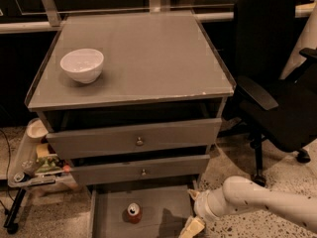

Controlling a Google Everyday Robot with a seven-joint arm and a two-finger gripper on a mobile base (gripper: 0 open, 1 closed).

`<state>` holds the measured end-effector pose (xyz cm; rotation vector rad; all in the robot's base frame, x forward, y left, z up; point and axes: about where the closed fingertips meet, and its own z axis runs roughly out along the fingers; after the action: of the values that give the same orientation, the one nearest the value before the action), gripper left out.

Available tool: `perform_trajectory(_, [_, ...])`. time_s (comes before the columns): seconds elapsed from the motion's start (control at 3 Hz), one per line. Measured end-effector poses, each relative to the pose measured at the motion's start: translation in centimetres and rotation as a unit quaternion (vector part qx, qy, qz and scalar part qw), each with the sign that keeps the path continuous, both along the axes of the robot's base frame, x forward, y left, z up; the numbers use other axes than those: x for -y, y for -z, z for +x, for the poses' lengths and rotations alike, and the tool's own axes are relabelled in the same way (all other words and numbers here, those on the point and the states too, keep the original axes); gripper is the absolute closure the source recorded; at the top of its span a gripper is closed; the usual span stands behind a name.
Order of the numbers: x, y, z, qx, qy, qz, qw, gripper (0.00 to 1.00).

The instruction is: Pick coke can from bottom drawer and place on counter

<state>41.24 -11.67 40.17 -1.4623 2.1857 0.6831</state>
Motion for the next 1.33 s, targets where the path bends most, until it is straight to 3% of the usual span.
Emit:
perform_trajectory(0.33, [0.0, -0.1, 0.0, 0.001, 0.000, -0.001, 1.0000, 0.00])
perform_trajectory(0.67, [-1.0, 3.3, 0.1, -0.008, -0.001, 0.011, 0.9999, 0.00])
perform_trajectory(1.33, [-4.0, 12.3, 1.8, -0.011, 0.005, 0.082, 0.9966, 0.00])
